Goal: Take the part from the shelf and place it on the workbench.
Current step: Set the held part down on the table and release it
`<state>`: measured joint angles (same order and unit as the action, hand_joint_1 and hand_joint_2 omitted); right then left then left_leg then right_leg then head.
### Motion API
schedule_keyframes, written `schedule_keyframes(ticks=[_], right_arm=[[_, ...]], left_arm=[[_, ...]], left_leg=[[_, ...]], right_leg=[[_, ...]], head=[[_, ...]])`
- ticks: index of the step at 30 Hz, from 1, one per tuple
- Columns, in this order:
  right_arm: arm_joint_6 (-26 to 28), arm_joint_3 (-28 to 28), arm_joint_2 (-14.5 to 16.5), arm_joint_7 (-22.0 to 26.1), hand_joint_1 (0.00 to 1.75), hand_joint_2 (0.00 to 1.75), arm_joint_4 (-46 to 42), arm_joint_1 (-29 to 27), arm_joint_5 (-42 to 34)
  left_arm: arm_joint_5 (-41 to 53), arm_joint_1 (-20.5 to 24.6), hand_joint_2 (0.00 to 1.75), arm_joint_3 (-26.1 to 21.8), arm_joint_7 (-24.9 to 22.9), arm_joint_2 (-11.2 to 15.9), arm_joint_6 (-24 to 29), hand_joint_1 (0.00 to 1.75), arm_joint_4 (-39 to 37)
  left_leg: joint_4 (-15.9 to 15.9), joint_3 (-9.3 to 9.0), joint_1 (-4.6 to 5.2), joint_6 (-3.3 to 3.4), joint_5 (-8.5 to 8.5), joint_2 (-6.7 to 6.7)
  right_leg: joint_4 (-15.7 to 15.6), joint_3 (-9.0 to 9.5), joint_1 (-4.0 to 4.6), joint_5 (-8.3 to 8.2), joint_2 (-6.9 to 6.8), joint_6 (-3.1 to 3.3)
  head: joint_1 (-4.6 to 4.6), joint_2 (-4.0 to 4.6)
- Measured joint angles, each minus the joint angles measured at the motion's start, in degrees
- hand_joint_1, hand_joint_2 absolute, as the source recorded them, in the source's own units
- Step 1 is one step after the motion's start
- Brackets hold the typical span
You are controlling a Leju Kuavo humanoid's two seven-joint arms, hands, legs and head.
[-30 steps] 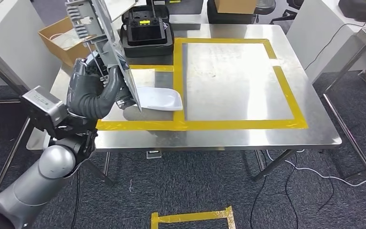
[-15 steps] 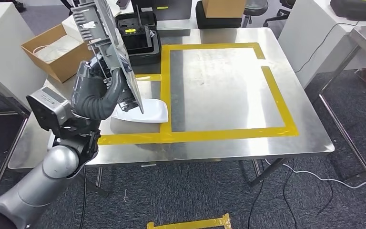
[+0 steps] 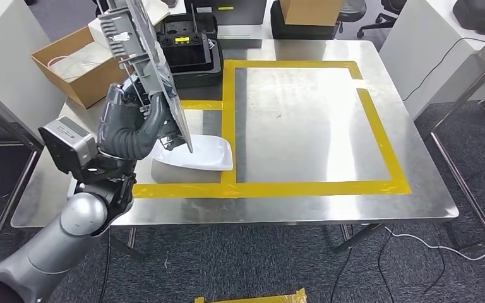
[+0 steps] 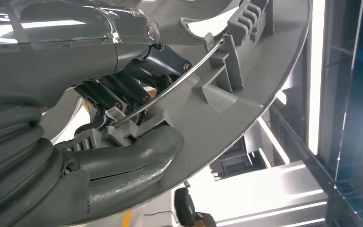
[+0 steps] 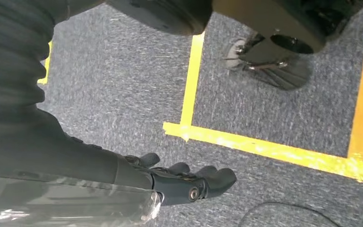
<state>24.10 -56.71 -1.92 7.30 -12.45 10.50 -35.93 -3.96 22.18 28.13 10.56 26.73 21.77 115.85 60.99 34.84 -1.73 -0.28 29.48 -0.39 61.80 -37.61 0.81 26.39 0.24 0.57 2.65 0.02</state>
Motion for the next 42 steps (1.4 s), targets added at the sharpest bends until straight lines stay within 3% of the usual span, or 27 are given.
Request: schedule_keyframes(ticks=[2,5,6,8,10,11,12,13,15,20,22,24,25,26,27,29,30,31,35,37,39,40,41,42], right_arm=[[0.0,0.0,-0.3,-0.2,0.0,1.75,0.0,-0.3,-0.2],[0.3,0.0,-0.5,-0.1,0.0,1.75,0.0,-0.7,-1.1],[0.5,0.0,-0.5,0.1,0.0,1.75,0.0,-0.7,-1.5],[0.8,0.1,-0.6,0.8,0.0,1.75,0.0,-0.8,-2.4],[0.9,0.2,-0.6,1.3,0.0,1.75,0.0,-0.9,-2.9],[0.9,0.2,-0.6,1.4,0.0,1.75,0.0,-1.0,-3.0],[0.9,0.2,-0.6,1.5,0.0,1.75,0.0,-1.1,-3.0],[0.9,0.2,-0.6,1.5,0.0,1.75,0.0,-1.2,-3.1],[1.0,0.2,-0.6,1.5,0.0,1.75,0.0,-1.2,-3.1],[1.1,0.2,-0.6,1.5,0.0,1.75,0.0,-1.5,-3.1],[1.1,0.2,-0.6,1.6,0.0,1.75,0.0,-1.4,-3.1],[1.2,0.2,-0.6,1.6,0.0,1.75,0.0,-1.4,-3.1],[1.2,0.2,-0.6,1.6,0.0,1.75,0.0,-1.5,-3.1],[1.2,0.2,-0.6,1.6,0.0,1.75,0.0,-1.5,-3.1],[1.2,0.2,-0.6,1.6,0.0,1.75,0.0,-1.6,-3.1],[1.2,0.2,-0.6,1.6,0.0,1.75,0.0,-1.5,-3.1],[1.2,0.2,-0.7,1.6,0.0,1.75,0.0,-1.5,-3.1],[1.2,0.2,-0.7,1.6,0.0,1.75,0.0,-1.5,-3.1],[1.3,0.2,-0.6,1.6,0.0,1.75,0.0,-1.3,-3.1],[1.5,0.2,-0.7,1.9,0.0,1.75,0.0,-1.2,-3.2],[1.8,0.2,-0.8,2.6,0.0,1.75,0.0,-1.0,-3.1],[1.8,0.2,-0.8,3.0,0.0,1.75,0.0,-0.8,-2.9],[1.7,0.2,-0.8,3.4,0.0,1.75,0.0,-0.5,-2.5],[1.6,0.2,-0.8,3.5,0.0,1.75,0.0,-0.1,-2.1]], left_arm=[[0.0,0.0,1.75,0.1,0.2,-0.2,0.0,1.75,-0.2],[0.0,0.1,1.75,0.2,0.5,-0.4,-0.2,1.75,-0.6],[0.0,0.4,1.75,0.3,0.8,-0.5,-0.4,1.75,-0.8],[-0.3,1.3,1.75,0.6,1.5,-0.8,-1.0,1.75,-1.4],[-0.6,1.9,1.75,1.0,1.9,-1.2,-1.3,1.75,-2.2],[-0.7,2.1,1.75,1.1,1.9,-1.4,-1.4,1.75,-2.5],[-0.8,2.3,1.75,1.3,1.9,-1.6,-1.5,1.75,-2.8],[-0.8,2.5,1.75,1.5,1.9,-1.7,-1.6,1.75,-3.1],[-0.8,3.1,1.75,1.8,1.9,-2.0,-1.7,1.75,-3.6],[-0.8,3.7,1.75,2.1,2.0,-2.8,-1.7,1.75,-4.6],[-0.8,3.9,1.75,2.1,2.0,-3.1,-1.7,1.75,-4.9],[-0.8,4.0,1.75,2.3,2.0,-3.3,-1.7,1.75,-5.3],[-0.8,4.0,1.75,2.3,2.0,-3.4,-1.7,1.75,-5.4],[-0.8,4.0,1.75,2.4,2.0,-3.6,-1.7,1.75,-5.6],[-0.8,4.0,1.75,2.4,2.0,-3.6,-1.7,1.75,-5.8],[-0.8,4.1,1.75,2.4,2.0,-3.8,-1.7,1.75,-6.0],[-0.8,4.2,1.75,2.4,2.0,-3.9,-1.7,1.75,-6.0],[-0.8,4.3,1.75,2.4,2.0,-4.0,-1.7,1.75,-6.0],[-0.8,4.4,1.75,2.5,2.0,-4.1,-1.7,1.75,-6.4],[-0.9,4.6,1.75,2.5,2.1,-4.1,-1.8,1.75,-6.5],[-1.5,5.2,1.75,2.6,1.7,-4.2,-2.0,1.75,-6.8],[-1.7,5.6,1.75,2.8,1.2,-4.3,-2.0,1.75,-7.2],[-1.9,6.2,1.75,3.0,0.5,-4.3,-2.1,1.75,-7.7],[-1.8,6.9,1.75,3.3,-0.5,-4.3,-2.0,1.75,-8.5]], left_leg=[[-0.3,-0.06,-0.12,-0.61,0.02,-0.2],[-0.2,-0.13,-0.08,-1.41,0.7,-0.11],[1.4,0.53,0.02,-1.51,1.79,-0.02],[7.6,3.69,0.11,-1.58,4.91,0.1],[12.3,6.38,0.16,-1.81,5.97,0.2],[12.0,6.46,0.15,-1.9,4.96,0.29],[9.7,5.48,0.13,-1.97,3.0,0.39],[6.3,3.91,0.11,-2.0,1.0,0.49],[0.9,1.21,0.2,-1.72,-1.04,0.56],[-0.3,0.67,0.16,-0.09,-1.04,0.23],[-0.4,0.61,-0.01,0.27,-1.1,0.2],[-0.4,0.6,-0.02,0.42,-1.07,0.13],[-0.4,0.58,-0.02,0.45,-1.04,0.04],[-0.4,0.55,-0.02,0.45,-1.02,-0.08],[-0.4,0.48,-0.02,0.43,-0.99,-0.23],[-0.4,0.26,0.01,0.29,-0.91,-0.51],[-0.5,0.21,0.05,0.13,-0.9,-0.67],[-0.6,0.17,0.07,-0.11,-0.93,-0.79],[-1.0,0.07,0.04,-1.31,-0.74,-0.62],[2.4,1.51,0.18,-1.5,1.62,-0.06],[9.2,4.66,0.26,-1.54,4.98,0.18],[12.0,6.06,0.26,-1.61,5.82,0.22],[13.1,6.69,0.25,-1.66,5.56,0.28],[12.0,6.27,0.24,-1.7,4.2,0.35]], right_leg=[[-2.0,0.99,0.39,0.2,0.05,0.78],[-4.4,2.32,0.21,-0.21,-0.01,1.16],[-5.3,2.87,0.08,-0.54,-0.05,1.22],[-5.8,3.3,-0.01,-0.72,-0.06,1.41],[-5.5,3.31,0.0,-0.49,0.08,1.49],[-5.3,3.32,-0.04,-0.31,0.21,1.43],[-4.9,3.32,-0.12,-0.05,0.37,1.29],[-4.4,3.3,-0.21,0.31,0.52,1.05],[-3.3,2.97,-0.15,1.02,0.81,0.42],[-1.9,2.34,-0.19,2.1,0.79,-0.75],[2.8,0.32,-0.41,4.93,0.39,-1.53],[10.3,-3.17,-0.72,8.21,0.11,-2.06],[12.7,-4.38,-0.81,8.78,0.06,-2.14],[13.1,-4.7,-0.84,8.28,0.05,-2.1],[11.3,-3.96,-0.82,6.75,0.05,-1.92],[3.7,-0.29,-0.69,2.86,0.06,-1.26],[0.3,1.39,-0.54,1.71,0.09,-0.9],[-2.0,2.48,-0.39,1.23,0.1,-0.61],[-4.1,3.4,-0.37,0.83,0.03,0.3],[-5.1,3.88,-0.54,0.26,-0.07,0.81],[-5.2,3.95,-0.37,0.2,-0.04,1.05],[-5.2,3.94,-0.29,0.23,0.03,1.1],[-5.1,3.95,-0.24,0.26,0.11,1.13],[-5.0,3.95,-0.22,0.31,0.24,1.09]], head=[[0.02,0.0],[0.14,0.0],[0.24,0.0],[0.36,0.0],[0.36,0.0],[0.37,0.0],[0.37,0.0],[0.37,0.0],[0.39,0.0],[0.22,0.0],[0.05,0.0],[-0.03,0.0],[-0.03,0.0],[-0.03,0.0],[-0.03,0.0],[-0.01,0.0],[0.0,0.0],[0.01,0.0],[0.07,0.0],[0.19,0.0],[0.23,0.0],[0.23,0.0],[0.23,0.0],[0.23,0.0]])
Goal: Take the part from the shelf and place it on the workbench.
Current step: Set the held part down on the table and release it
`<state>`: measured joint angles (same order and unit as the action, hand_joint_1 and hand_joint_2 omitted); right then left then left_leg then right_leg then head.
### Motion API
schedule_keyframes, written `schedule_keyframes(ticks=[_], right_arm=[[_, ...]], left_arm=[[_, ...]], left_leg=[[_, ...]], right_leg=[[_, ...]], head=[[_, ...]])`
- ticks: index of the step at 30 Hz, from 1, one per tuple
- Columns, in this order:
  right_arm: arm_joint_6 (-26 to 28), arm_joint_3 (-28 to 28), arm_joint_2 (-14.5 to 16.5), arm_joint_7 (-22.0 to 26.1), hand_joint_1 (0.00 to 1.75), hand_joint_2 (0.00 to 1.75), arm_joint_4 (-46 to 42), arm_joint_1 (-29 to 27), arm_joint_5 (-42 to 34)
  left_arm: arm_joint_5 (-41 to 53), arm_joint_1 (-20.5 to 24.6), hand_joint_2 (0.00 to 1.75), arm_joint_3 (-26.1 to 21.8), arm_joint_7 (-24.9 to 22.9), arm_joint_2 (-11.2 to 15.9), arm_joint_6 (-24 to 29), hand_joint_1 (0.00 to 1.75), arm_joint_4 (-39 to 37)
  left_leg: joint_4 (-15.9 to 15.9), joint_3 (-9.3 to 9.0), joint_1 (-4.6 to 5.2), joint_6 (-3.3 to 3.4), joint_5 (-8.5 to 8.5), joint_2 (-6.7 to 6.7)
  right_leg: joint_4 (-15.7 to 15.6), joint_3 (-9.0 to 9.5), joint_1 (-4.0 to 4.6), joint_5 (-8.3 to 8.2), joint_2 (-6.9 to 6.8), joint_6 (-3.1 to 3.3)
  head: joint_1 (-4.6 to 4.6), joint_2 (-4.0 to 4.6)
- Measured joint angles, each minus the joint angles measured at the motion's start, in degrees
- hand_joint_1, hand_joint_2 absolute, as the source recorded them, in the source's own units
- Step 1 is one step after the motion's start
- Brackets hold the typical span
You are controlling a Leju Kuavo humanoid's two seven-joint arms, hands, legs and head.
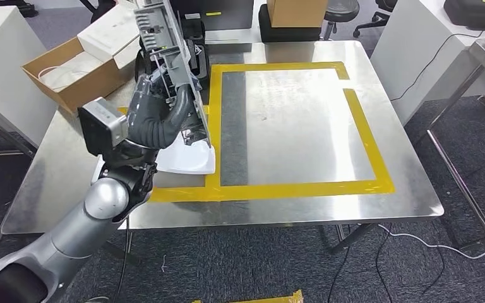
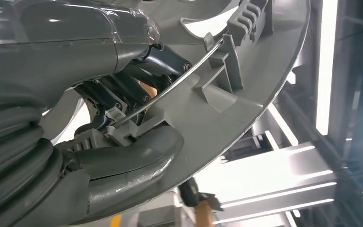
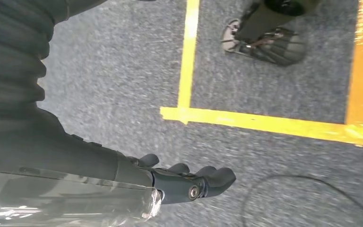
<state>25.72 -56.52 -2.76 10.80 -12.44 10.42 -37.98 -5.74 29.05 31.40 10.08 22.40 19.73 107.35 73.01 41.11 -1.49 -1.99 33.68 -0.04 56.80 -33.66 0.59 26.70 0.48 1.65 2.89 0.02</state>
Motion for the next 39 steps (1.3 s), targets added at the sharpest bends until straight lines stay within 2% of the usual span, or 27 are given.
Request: schedule_keyframes(ticks=[2,3,5,7,9,10,12,13,14,15,16,18,19,21,23,24,26,28,29,30,31,32,33,35,37,39], right_arm=[[-0.2,0.0,0.0,-0.3,0.0,1.75,-0.1,0.9,1.0],[-0.3,0.0,0.0,-0.6,0.0,1.75,-0.1,1.3,1.3],[-0.5,0.0,0.0,-1.3,0.0,1.75,-0.1,1.8,1.7],[-1.5,0.0,0.0,-2.1,0.0,1.75,-0.1,1.8,2.2],[-3.0,-0.1,0.3,-3.1,0.0,1.75,-0.1,1.5,3.1],[-3.5,-0.1,0.5,-3.5,0.0,1.75,-0.1,1.3,3.5],[-3.9,-0.1,1.2,-3.8,0.0,1.75,-0.1,1.0,4.0],[-4.0,-0.1,1.4,-3.9,0.0,1.75,-0.1,1.0,4.1],[-4.1,-0.1,1.6,-4.0,0.0,1.75,-0.2,0.9,4.3],[-4.2,-0.2,1.8,-4.1,0.0,1.75,-0.2,0.9,4.4],[-4.4,-0.2,1.9,-4.3,0.0,1.75,-0.3,0.9,4.5],[-4.6,-0.2,1.9,-4.5,0.0,1.75,-0.3,0.8,4.7],[-4.7,-0.2,1.9,-4.6,0.0,1.75,-0.3,0.8,4.8],[-4.8,-0.2,1.8,-4.8,0.0,1.75,-0.3,0.7,5.0],[-5.0,-0.2,1.8,-4.9,0.0,1.75,-0.3,0.8,5.3],[-5.0,-0.2,1.8,-5.0,0.0,1.75,-0.3,0.8,5.4],[-5.2,-0.3,1.8,-5.1,0.0,1.75,-0.3,1.0,5.8],[-5.5,-0.3,1.9,-5.3,0.0,1.75,-0.3,1.1,6.2],[-5.6,-0.3,1.9,-5.3,0.0,1.75,-0.3,1.0,6.4],[-5.7,-0.3,1.9,-5.4,0.0,1.75,-0.3,1.0,6.5],[-5.9,-0.3,2.0,-5.5,0.0,1.75,-0.3,1.0,6.7],[-6.0,-0.3,2.0,-5.5,0.0,1.75,-0.3,1.1,7.0],[-6.2,-0.3,2.0,-5.6,0.0,1.75,-0.3,1.2,7.2],[-6.4,-0.3,1.9,-5.9,0.0,1.75,-0.3,1.4,7.7],[-6.6,-0.4,1.9,-6.1,0.0,1.75,-0.3,1.6,8.1],[-6.8,-0.6,1.9,-6.2,0.0,1.75,-0.3,1.8,8.4]], left_arm=[[1.3,2.1,1.75,0.5,-2.3,0.1,0.2,1.75,-1.9],[2.3,3.5,1.75,0.7,-3.5,0.2,0.2,1.75,-3.0],[4.8,6.2,1.75,1.1,-6.0,0.7,0.2,1.75,-5.8],[8.4,8.2,1.75,1.5,-9.7,1.6,-1.5,1.75,-8.4],[13.5,10.9,1.75,2.9,-14.8,2.9,-5.5,1.75,-11.0],[15.9,12.3,1.75,3.9,-16.7,3.5,-7.5,1.75,-12.5],[19.1,14.5,1.75,5.5,-18.4,4.1,-9.6,1.75,-15.7],[20.0,15.1,1.75,6.0,-18.6,4.3,-9.8,1.75,-17.0],[20.5,15.6,1.75,6.5,-18.9,4.3,-9.9,1.75,-18.1],[21.0,15.9,1.75,7.0,-19.2,4.4,-10.0,1.75,-18.9],[21.4,16.2,1.75,7.5,-19.6,4.5,-10.0,1.75,-19.7],[22.8,16.8,1.75,8.4,-20.9,4.8,-10.1,1.75,-20.9],[23.8,17.1,1.75,8.8,-21.6,5.1,-10.1,1.75,-21.5],[25.2,17.4,1.75,9.5,-22.6,5.6,-10.4,1.75,-22.6],[25.7,17.4,1.75,10.1,-22.8,6.3,-10.6,1.75,-23.5],[25.6,17.5,1.75,10.4,-22.4,6.6,-10.6,1.75,-24.0],[24.5,17.6,1.75,10.9,-20.4,7.1,-10.5,1.75,-24.8],[22.5,17.5,1.75,11.3,-17.4,7.3,-10.2,1.75,-25.5],[21.8,17.4,1.75,11.5,-16.2,7.2,-10.1,1.75,-25.8],[21.3,17.3,1.75,11.8,-15.4,7.1,-10.1,1.75,-26.0],[21.2,17.3,1.75,12.1,-15.0,6.9,-10.2,1.75,-26.3],[21.1,17.3,1.75,12.4,-14.7,6.5,-10.3,1.75,-26.4],[21.2,17.4,1.75,12.6,-14.4,6.1,-10.6,1.75,-26.6],[21.5,17.7,1.75,13.2,-13.8,5.0,-11.3,1.75,-26.7],[21.6,18.0,1.75,13.8,-13.2,3.5,-11.9,1.75,-27.0],[21.7,18.2,1.75,14.5,-12.8,1.8,-12.2,1.75,-27.5]], left_leg=[[-6.3,-3.0,-0.08,-0.03,-3.85,0.14],[-9.5,-4.5,-0.11,0.04,-4.95,0.17],[-12.2,-5.65,-0.03,0.5,-5.21,0.1],[-12.4,-5.55,0.04,1.16,-5.21,0.0],[-12.5,-5.48,-0.15,1.7,-5.42,-0.1],[-12.6,-5.46,-0.28,1.89,-5.51,-0.16],[-12.5,-5.44,-0.28,2.06,-5.52,-0.24],[-12.5,-5.45,-0.24,2.09,-5.49,-0.23],[-12.5,-5.48,-0.21,2.11,-5.45,-0.21],[-12.5,-5.53,-0.15,2.11,-5.4,-0.21],[-12.5,-5.62,-0.07,2.07,-5.35,-0.23],[-12.7,-5.75,0.07,1.92,-5.26,-0.33],[-12.8,-5.76,0.06,1.72,-5.25,-0.37],[-13.1,-5.73,-0.07,1.21,-5.36,-0.36],[-13.4,-5.85,-0.14,0.64,-5.36,-0.26],[-12.9,-5.62,-0.09,0.48,-4.8,-0.22],[-8.5,-3.54,0.0,0.39,-2.18,-0.2],[-1.9,-0.06,0.04,0.21,0.51,-0.27],[0.1,1.11,0.0,0.04,0.71,-0.24],[0.1,1.35,-0.07,-0.15,-0.16,-0.16],[-1.8,0.56,-0.2,-0.38,-1.92,-0.05],[-5.2,-1.0,-0.37,-0.64,-3.9,0.08],[-8.3,-2.65,-0.41,-0.87,-5.21,0.2],[-11.7,-4.47,-0.39,-0.42,-5.91,0.2],[-11.7,-4.44,-0.28,0.61,-5.71,-0.06],[-11.8,-4.4,-0.4,1.24,-5.88,-0.27]], right_leg=[[0.6,-0.13,-0.02,0.31,0.24,-0.32],[1.2,-0.41,0.08,0.57,0.35,-0.6],[1.9,-1.07,0.23,0.83,0.47,-1.11],[2.1,-1.4,0.18,0.86,0.53,-1.48],[3.4,-1.97,0.04,1.86,0.42,-2.09],[5.6,-3.0,-0.11,3.15,0.28,-2.49],[12.5,-6.4,-0.47,6.31,-0.06,-3.14],[15.7,-8.12,-0.58,7.3,-0.18,-3.28],[17.3,-9.13,-0.61,7.27,-0.25,-3.27],[16.9,-9.2,-0.59,6.14,-0.28,-3.1],[14.4,-8.24,-0.51,4.06,-0.27,-2.73],[7.0,-5.15,-0.11,0.13,-0.22,-1.57],[4.3,-3.94,0.16,-0.88,-0.18,-1.03],[2.4,-3.04,0.53,-0.83,-0.13,-0.32],[1.1,-2.48,0.52,-0.94,-0.19,-0.02],[0.3,-2.05,0.41,-1.16,-0.25,0.09],[-0.9,-1.38,0.19,-1.61,-0.35,0.24],[-0.8,-1.31,0.18,-1.53,-0.32,0.46],[-0.6,-1.31,0.14,-1.4,-0.28,0.45],[-0.4,-1.31,0.05,-1.21,-0.22,0.34],[0.0,-1.32,-0.1,-0.95,-0.14,0.14],[0.6,-1.35,-0.26,-0.56,-0.04,-0.2],[1.3,-1.51,-0.29,-0.11,0.07,-0.61],[2.4,-1.94,-0.2,0.54,0.26,-1.29],[2.6,-2.15,-0.16,0.61,0.31,-1.66],[3.2,-2.36,-0.31,1.26,0.18,-2.18]], head=[[0.02,0.0],[0.02,0.0],[-0.02,0.0],[0.01,0.0],[-0.16,0.0],[-0.28,0.0],[-0.49,0.0],[-0.48,0.0],[-0.49,0.0],[-0.48,0.0],[-0.49,0.0],[-0.45,0.0],[-0.44,0.0],[-0.41,0.0],[-0.38,0.0],[-0.28,0.0],[-0.08,0.0],[0.02,0.0],[0.03,0.0],[0.04,0.0],[0.04,0.0],[0.04,0.0],[0.11,0.0],[0.2,0.0],[0.2,0.0],[0.07,0.0]])
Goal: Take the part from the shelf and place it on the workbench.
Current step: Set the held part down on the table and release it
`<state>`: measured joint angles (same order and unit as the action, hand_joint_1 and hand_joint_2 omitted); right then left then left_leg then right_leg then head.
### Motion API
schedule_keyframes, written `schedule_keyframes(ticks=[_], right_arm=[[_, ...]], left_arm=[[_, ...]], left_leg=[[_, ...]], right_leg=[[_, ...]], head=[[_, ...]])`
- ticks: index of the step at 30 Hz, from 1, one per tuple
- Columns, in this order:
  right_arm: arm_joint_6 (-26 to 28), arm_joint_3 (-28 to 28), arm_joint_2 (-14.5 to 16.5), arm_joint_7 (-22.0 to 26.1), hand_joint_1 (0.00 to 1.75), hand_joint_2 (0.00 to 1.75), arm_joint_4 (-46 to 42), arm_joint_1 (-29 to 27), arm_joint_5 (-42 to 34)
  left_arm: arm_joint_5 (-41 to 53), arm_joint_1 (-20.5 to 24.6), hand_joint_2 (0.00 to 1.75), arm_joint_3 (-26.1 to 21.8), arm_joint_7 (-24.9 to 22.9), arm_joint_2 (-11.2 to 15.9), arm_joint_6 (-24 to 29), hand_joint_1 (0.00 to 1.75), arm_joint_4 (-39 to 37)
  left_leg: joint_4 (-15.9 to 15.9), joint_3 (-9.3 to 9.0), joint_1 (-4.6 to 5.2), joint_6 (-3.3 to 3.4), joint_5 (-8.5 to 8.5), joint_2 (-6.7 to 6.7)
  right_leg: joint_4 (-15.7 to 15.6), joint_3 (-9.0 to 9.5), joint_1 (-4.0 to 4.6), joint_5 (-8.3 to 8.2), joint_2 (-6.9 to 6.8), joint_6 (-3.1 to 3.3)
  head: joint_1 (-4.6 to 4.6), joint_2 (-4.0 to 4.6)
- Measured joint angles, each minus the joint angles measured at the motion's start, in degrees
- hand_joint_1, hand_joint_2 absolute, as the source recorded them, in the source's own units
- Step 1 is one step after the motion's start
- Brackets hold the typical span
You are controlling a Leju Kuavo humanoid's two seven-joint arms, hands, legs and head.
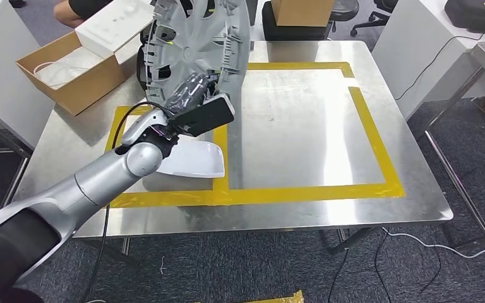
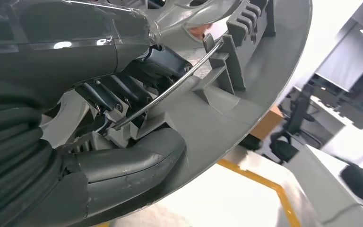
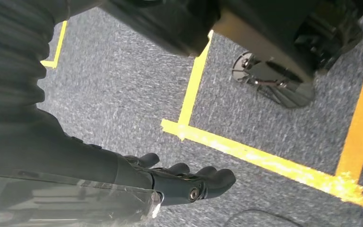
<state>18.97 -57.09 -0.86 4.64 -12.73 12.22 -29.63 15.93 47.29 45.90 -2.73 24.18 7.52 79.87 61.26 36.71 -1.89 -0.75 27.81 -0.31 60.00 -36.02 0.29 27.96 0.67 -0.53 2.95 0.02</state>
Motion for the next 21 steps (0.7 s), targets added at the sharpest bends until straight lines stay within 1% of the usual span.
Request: schedule_keyframes(ticks=[1,2,3,4,5,6,7,8,9,10,11,12,13,14,15,16,17,19,20,21], right_arm=[[-0.1,-0.2,0.0,0.0,0.0,1.75,0.0,0.1,0.1],[-0.1,-0.3,0.0,0.0,0.0,1.75,0.0,0.3,0.1],[-0.1,-0.5,0.0,0.0,0.0,1.75,0.0,0.3,0.2],[-0.1,-0.6,0.1,0.0,0.0,1.75,0.0,0.4,0.1],[-0.2,-0.7,0.1,0.0,0.0,1.75,-0.1,0.5,0.1],[-0.2,-0.8,0.1,0.0,0.0,1.75,-0.1,0.5,0.2],[-0.2,-0.9,0.1,0.0,0.0,1.75,-0.1,0.6,0.2],[-0.3,-1.0,0.1,0.0,0.0,1.75,-0.1,0.6,0.3],[-0.3,-1.1,0.1,0.0,0.0,1.75,-0.1,0.7,0.4],[-0.4,-1.2,0.0,0.0,0.0,1.75,-0.1,0.8,0.6],[-0.5,-1.2,0.0,-0.1,0.0,1.75,-0.1,0.9,0.8],[-0.6,-1.3,0.0,-0.2,0.0,1.75,-0.1,1.0,1.1],[-0.8,-1.3,0.0,-0.3,0.0,1.75,-0.1,1.2,1.3],[-0.9,-1.4,0.0,-0.4,0.0,1.75,-0.1,1.4,1.5],[-1.1,-1.5,0.1,-0.5,0.0,1.75,-0.1,1.5,1.7],[-1.2,-1.6,0.1,-0.5,0.0,1.75,-0.1,1.7,1.9],[-1.3,-1.8,0.2,-0.6,0.0,1.75,-0.1,1.9,2.0],[-1.4,-2.1,0.3,-0.7,0.0,1.75,-0.1,2.0,2.1],[-1.6,-2.2,0.4,-0.8,0.0,1.75,-0.1,1.9,2.2],[-1.8,-2.3,0.5,-0.9,0.0,1.75,-0.1,1.8,2.5]], left_arm=[[0.0,0.2,1.75,0.3,0.2,-0.8,0.0,1.75,-0.2],[0.0,0.3,1.75,0.7,0.4,-1.4,0.0,1.75,-0.4],[0.0,0.4,1.75,0.9,0.6,-1.9,0.0,1.75,-0.6],[0.0,0.5,1.75,1.2,0.7,-2.3,0.0,1.75,-0.7],[0.0,0.5,1.75,1.5,0.8,-2.5,0.0,1.75,-0.9],[0.0,0.6,1.75,1.7,0.8,-2.8,0.0,1.75,-1.1],[0.0,0.6,1.75,1.9,0.9,-3.1,0.0,1.75,-1.3],[0.0,0.7,1.75,2.0,1.1,-3.4,-0.1,1.75,-1.5],[0.0,0.8,1.75,2.1,1.5,-3.7,-0.1,1.75,-1.7],[0.0,0.9,1.75,2.2,2.1,-4.1,-0.2,1.75,-1.9],[0.0,1.0,1.75,2.4,2.8,-4.5,-0.2,1.75,-2.1],[0.0,1.0,1.75,2.6,3.7,-5.0,-0.2,1.75,-2.4],[0.1,1.0,1.75,2.9,4.6,-5.6,-0.2,1.75,-2.7],[0.2,1.0,1.75,3.2,5.4,-6.1,-0.1,1.75,-3.0],[0.4,0.9,1.75,3.6,6.1,-6.6,-0.1,1.75,-3.3],[0.7,0.9,1.75,4.0,6.5,-7.0,0.0,1.75,-3.6],[1.0,0.8,1.75,4.3,6.8,-7.4,0.0,1.75,-3.8],[1.5,0.8,1.75,5.0,7.1,-7.9,0.1,1.75,-4.3],[1.9,0.7,1.75,5.3,7.1,-8.1,0.1,1.75,-4.6],[2.4,0.7,1.75,5.7,7.2,-8.3,0.1,1.75,-4.9]], left_leg=[[0.0,0.0,-0.11,0.25,-0.07,-0.05],[-0.1,-0.01,-0.15,0.41,-0.09,-0.1],[-0.1,0.0,-0.15,0.52,-0.09,-0.13],[-0.1,0.0,-0.13,0.57,-0.07,-0.17],[0.0,-0.02,-0.09,0.6,-0.05,-0.22],[0.0,-0.03,-0.02,0.62,-0.04,-0.31],[-0.1,-0.06,0.06,0.63,-0.03,-0.45],[-0.1,-0.08,0.15,0.63,-0.03,-0.62],[-0.1,-0.09,0.21,0.61,-0.03,-0.79],[-0.2,-0.07,0.26,0.53,-0.08,-1.01],[-0.3,-0.01,0.25,0.37,-0.17,-1.19],[-0.4,0.04,0.2,0.13,-0.29,-1.36],[-0.7,0.03,0.18,-0.18,-0.45,-1.52],[-0.9,0.02,0.16,-0.49,-0.49,-1.55],[-0.9,0.08,0.23,-0.71,-0.23,-1.32],[0.1,0.5,0.32,-0.84,0.6,-0.98],[2.1,1.4,0.4,-0.89,1.96,-0.58],[8.7,4.39,0.45,-0.99,5.23,-0.02],[11.4,5.7,0.45,-1.08,6.09,0.08],[12.6,6.34,0.45,-1.17,5.99,0.17]], right_leg=[[1.6,-0.68,-0.11,1.09,-0.12,-0.36],[4.3,-1.88,-0.23,2.66,-0.26,-0.73],[8.0,-3.58,-0.35,4.44,-0.37,-1.04],[11.7,-5.4,-0.42,5.92,-0.45,-1.22],[14.3,-6.7,-0.44,6.56,-0.48,-1.23],[15.0,-7.12,-0.43,6.13,-0.48,-1.08],[13.5,-6.49,-0.39,4.67,-0.48,-0.78],[10.1,-4.94,-0.29,2.57,-0.47,-0.33],[6.1,-3.08,-0.1,0.8,-0.47,0.23],[2.7,-1.52,0.12,-0.44,-0.45,0.72],[0.4,-0.46,0.33,-0.98,-0.44,1.09],[-0.6,0.0,0.49,-0.92,-0.42,1.31],[-1.0,0.12,0.56,-0.95,-0.4,1.43],[-1.5,0.39,0.4,-1.15,-0.46,1.53],[-2.3,0.71,0.26,-1.49,-0.53,1.65],[-3.0,1.05,0.12,-1.9,-0.59,1.84],[-3.6,1.35,0.0,-2.26,-0.64,1.96],[-3.8,1.46,0.15,-2.42,-0.52,2.22],[-3.8,1.45,0.2,-2.38,-0.42,2.26],[-3.6,1.44,0.23,-2.31,-0.27,2.26]], head=[[-0.11,0.0],[-0.24,0.0],[-0.36,0.0],[-0.37,0.0],[-0.37,0.0],[-0.37,0.0],[-0.37,0.0],[-0.36,0.0],[-0.33,0.0],[-0.31,0.0],[-0.31,0.0],[-0.29,0.0],[-0.31,0.0],[-0.28,0.0],[-0.23,0.0],[-0.14,0.0],[-0.03,0.0],[0.1,0.0],[0.1,0.0],[0.1,0.0]])
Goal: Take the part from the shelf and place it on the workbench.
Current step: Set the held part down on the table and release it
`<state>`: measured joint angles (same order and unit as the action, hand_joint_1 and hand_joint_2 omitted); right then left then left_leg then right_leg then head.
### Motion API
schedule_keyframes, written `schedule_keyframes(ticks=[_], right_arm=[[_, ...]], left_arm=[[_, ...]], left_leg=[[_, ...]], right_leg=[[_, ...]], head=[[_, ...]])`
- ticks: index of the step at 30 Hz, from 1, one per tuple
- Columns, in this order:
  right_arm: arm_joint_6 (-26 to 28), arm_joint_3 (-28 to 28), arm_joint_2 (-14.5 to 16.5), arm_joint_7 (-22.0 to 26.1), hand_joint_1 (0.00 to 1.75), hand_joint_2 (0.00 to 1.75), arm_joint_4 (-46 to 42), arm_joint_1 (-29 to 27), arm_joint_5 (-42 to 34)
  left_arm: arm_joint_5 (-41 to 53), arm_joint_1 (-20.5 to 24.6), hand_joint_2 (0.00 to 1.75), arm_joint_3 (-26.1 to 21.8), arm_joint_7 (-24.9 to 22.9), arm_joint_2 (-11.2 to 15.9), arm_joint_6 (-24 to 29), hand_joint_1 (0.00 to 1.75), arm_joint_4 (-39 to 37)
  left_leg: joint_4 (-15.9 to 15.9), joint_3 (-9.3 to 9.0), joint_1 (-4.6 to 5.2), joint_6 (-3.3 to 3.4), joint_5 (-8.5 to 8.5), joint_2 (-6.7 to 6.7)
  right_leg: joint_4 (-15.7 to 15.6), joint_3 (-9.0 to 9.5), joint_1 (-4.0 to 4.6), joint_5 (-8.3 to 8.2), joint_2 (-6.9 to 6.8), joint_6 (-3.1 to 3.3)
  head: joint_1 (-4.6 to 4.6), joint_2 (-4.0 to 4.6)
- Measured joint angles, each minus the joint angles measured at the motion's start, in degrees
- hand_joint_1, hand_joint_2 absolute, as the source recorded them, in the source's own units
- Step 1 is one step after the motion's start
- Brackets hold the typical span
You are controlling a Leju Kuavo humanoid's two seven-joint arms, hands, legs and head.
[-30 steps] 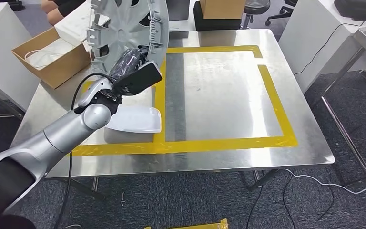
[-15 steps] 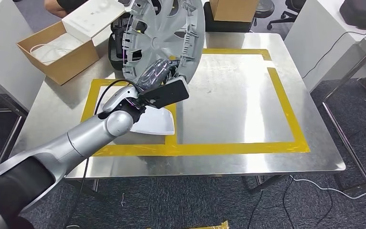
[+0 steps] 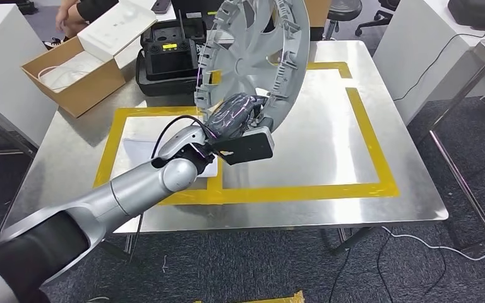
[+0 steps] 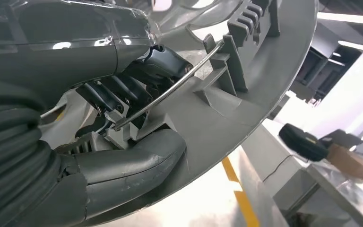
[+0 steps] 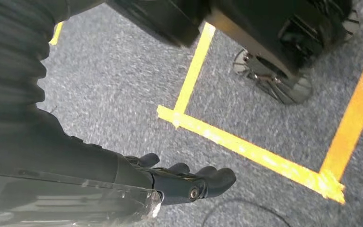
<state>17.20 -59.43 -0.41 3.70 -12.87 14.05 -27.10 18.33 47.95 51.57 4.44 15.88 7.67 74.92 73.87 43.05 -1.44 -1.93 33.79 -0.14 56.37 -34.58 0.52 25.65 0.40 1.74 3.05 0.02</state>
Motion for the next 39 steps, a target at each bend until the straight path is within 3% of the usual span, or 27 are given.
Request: schedule_keyframes(ticks=[1,4,6,9,10,13,15,16,17,18,20,21,25,27,29,30,31,33,35,36,39], right_arm=[[-0.3,-0.1,0.1,-0.2,0.0,1.75,0.0,0.0,0.3],[-0.8,-0.5,0.3,-0.8,0.0,1.75,0.0,0.2,1.4],[-1.1,-0.9,0.3,-1.1,0.0,1.75,0.0,0.6,1.8],[-1.5,-1.5,0.4,-1.3,0.0,1.75,0.0,1.0,2.5],[-1.7,-1.6,0.4,-1.3,0.0,1.75,0.0,1.2,2.7],[-1.9,-1.9,0.5,-1.4,0.0,1.75,0.0,1.5,3.2],[-2.0,-2.2,0.5,-1.4,0.0,1.75,0.0,1.6,3.3],[-2.0,-2.4,0.5,-1.4,0.0,1.75,0.0,1.7,3.4],[-2.0,-2.5,0.5,-1.5,0.0,1.75,0.0,1.8,3.5],[-1.9,-2.6,0.5,-1.5,0.0,1.75,0.0,1.8,3.4],[-1.7,-2.7,0.4,-1.5,0.0,1.75,0.0,1.9,3.1],[-1.7,-2.7,0.4,-1.5,0.0,1.75,0.0,1.9,3.0],[-1.6,-2.9,0.3,-1.6,0.0,1.75,0.1,1.5,2.9],[-1.6,-2.9,0.3,-1.6,0.0,1.75,0.1,1.6,2.9],[-1.6,-3.0,0.3,-1.7,0.0,1.75,0.1,1.6,2.9],[-1.7,-3.0,0.3,-1.7,0.0,1.75,0.1,1.5,2.9],[-1.7,-3.0,0.3,-1.8,0.0,1.75,0.1,1.4,3.0],[-1.7,-3.0,0.3,-1.9,0.0,0.87,0.1,1.4,3.1],[-1.7,-3.1,0.3,-1.9,0.0,0.0,0.0,1.4,3.2],[-1.7,-3.1,0.3,-1.9,0.0,0.0,0.0,1.4,3.2],[-1.8,-3.1,0.3,-1.9,0.0,0.0,0.0,1.5,3.3]], left_arm=[[0.7,-0.1,1.75,0.4,0.0,-0.1,0.0,1.75,-0.3],[2.1,-0.2,1.75,1.4,0.6,-0.8,0.1,1.75,-1.0],[2.6,-0.2,1.75,1.9,1.4,-1.4,0.0,1.75,-1.3],[3.6,-0.2,1.75,2.8,2.5,-2.3,-0.3,1.75,-1.8],[3.9,-0.2,1.75,3.0,2.8,-2.6,-0.4,1.75,-2.0],[4.5,0.0,1.75,3.5,3.2,-3.4,-1.3,1.75,-2.5],[4.8,0.0,1.75,4.0,3.0,-3.5,-2.3,1.75,-2.9],[4.8,0.0,1.75,4.2,2.4,-3.5,-2.8,1.75,-3.1],[4.8,0.0,1.75,4.4,1.3,-3.6,-3.1,1.75,-3.3],[5.0,0.0,1.75,4.4,-0.4,-3.6,-3.0,1.75,-3.6],[5.7,0.1,1.75,4.4,-4.6,-3.9,-2.0,1.75,-4.5],[6.0,0.1,1.75,4.3,-6.4,-4.0,-1.5,1.75,-5.1],[6.4,0.3,1.75,4.1,-8.5,-4.1,-0.8,1.75,-7.8],[6.5,0.4,1.75,4.1,-8.5,-4.0,-0.7,1.75,-8.8],[6.6,0.4,1.75,4.2,-8.4,-4.0,-0.7,1.75,-9.7],[6.5,0.3,1.75,4.2,-8.3,-4.0,-0.7,1.75,-10.1],[6.4,0.3,1.75,4.2,-8.0,-4.0,-0.7,1.75,-10.5],[6.3,0.2,1.75,4.2,-7.3,-4.0,-0.9,0.87,-11.1],[6.4,0.3,1.75,4.2,-6.7,-4.0,-1.0,0.0,-11.6],[6.5,0.3,1.75,4.2,-6.6,-4.1,-1.0,0.0,-11.7],[6.4,0.4,1.75,4.2,-6.5,-4.2,-1.0,0.0,-12.3]], left_leg=[[-0.9,-0.38,0.0,-0.06,-1.17,0.08],[-10.4,-5.18,0.02,0.1,-6.01,0.21],[-13.3,-6.71,0.21,0.67,-6.38,0.1],[-13.5,-6.73,0.21,1.58,-6.48,-0.07],[-13.6,-6.74,0.08,1.84,-6.56,-0.06],[-13.6,-6.76,-0.12,2.31,-6.64,0.01],[-13.6,-6.76,-0.11,2.33,-6.62,0.03],[-13.6,-6.76,-0.11,2.32,-6.62,0.02],[-13.6,-6.78,-0.12,2.31,-6.62,0.01],[-13.6,-6.79,-0.12,2.27,-6.61,-0.01],[-13.7,-6.67,-0.03,1.9,-6.68,-0.05],[-13.8,-6.59,-0.03,1.58,-6.76,-0.06],[-13.9,-6.42,-0.14,0.2,-6.49,-0.08],[-9.6,-4.45,-0.06,0.06,-3.73,-0.04],[-2.6,-1.17,0.03,0.08,-0.55,-0.04],[-0.3,-0.03,0.04,0.07,-0.01,-0.02],[0.1,0.2,0.05,0.07,-0.61,0.01],[-5.1,-2.26,0.04,0.17,-4.31,0.14],[-11.3,-5.5,0.1,0.42,-6.68,0.22],[-12.9,-6.3,0.18,0.6,-6.89,0.2],[-13.6,-6.5,0.27,1.36,-6.68,0.02]], right_leg=[[0.2,0.0,0.0,0.11,0.17,-0.06],[1.5,-0.2,-0.02,0.91,0.6,-0.75],[2.2,-0.55,0.08,1.33,0.68,-1.28],[2.5,-0.77,0.03,1.66,0.6,-1.84],[3.5,-1.18,-0.02,2.45,0.46,-2.17],[12.7,-5.21,-0.49,7.31,-0.03,-3.31],[17.8,-7.69,-0.79,8.76,-0.12,-3.58],[17.5,-7.62,-0.88,7.89,-0.12,-3.54],[14.9,-6.5,-0.93,6.08,-0.12,-3.4],[10.9,-4.66,-0.95,3.93,-0.12,-3.17],[4.1,-1.45,-0.76,1.53,-0.07,-2.7],[2.5,-0.76,-0.62,1.32,-0.02,-2.5],[1.0,-0.28,-0.47,0.77,-0.08,-1.38],[0.2,0.11,-0.52,0.25,-0.25,-0.77],[0.1,0.13,-0.3,0.21,-0.24,-0.45],[0.2,0.13,-0.21,0.27,-0.18,-0.37],[0.3,0.13,-0.15,0.35,-0.09,-0.32],[0.8,0.12,-0.13,0.67,0.17,-0.44],[1.7,-0.16,-0.01,1.23,0.36,-0.91],[2.1,-0.33,0.05,1.43,0.39,-1.16],[2.4,-0.58,0.02,1.69,0.38,-1.74]], head=[[0.01,0.0],[-0.01,0.0],[-0.08,0.0],[-0.12,0.0],[-0.21,0.0],[-0.44,0.0],[-0.44,0.0],[-0.45,0.0],[-0.44,0.0],[-0.44,0.0],[-0.4,0.0],[-0.39,0.0],[-0.27,0.0],[-0.07,0.0],[0.02,0.0],[0.02,0.0],[0.02,0.0],[0.03,0.0],[-0.01,0.0],[-0.03,0.0],[0.0,0.0]])
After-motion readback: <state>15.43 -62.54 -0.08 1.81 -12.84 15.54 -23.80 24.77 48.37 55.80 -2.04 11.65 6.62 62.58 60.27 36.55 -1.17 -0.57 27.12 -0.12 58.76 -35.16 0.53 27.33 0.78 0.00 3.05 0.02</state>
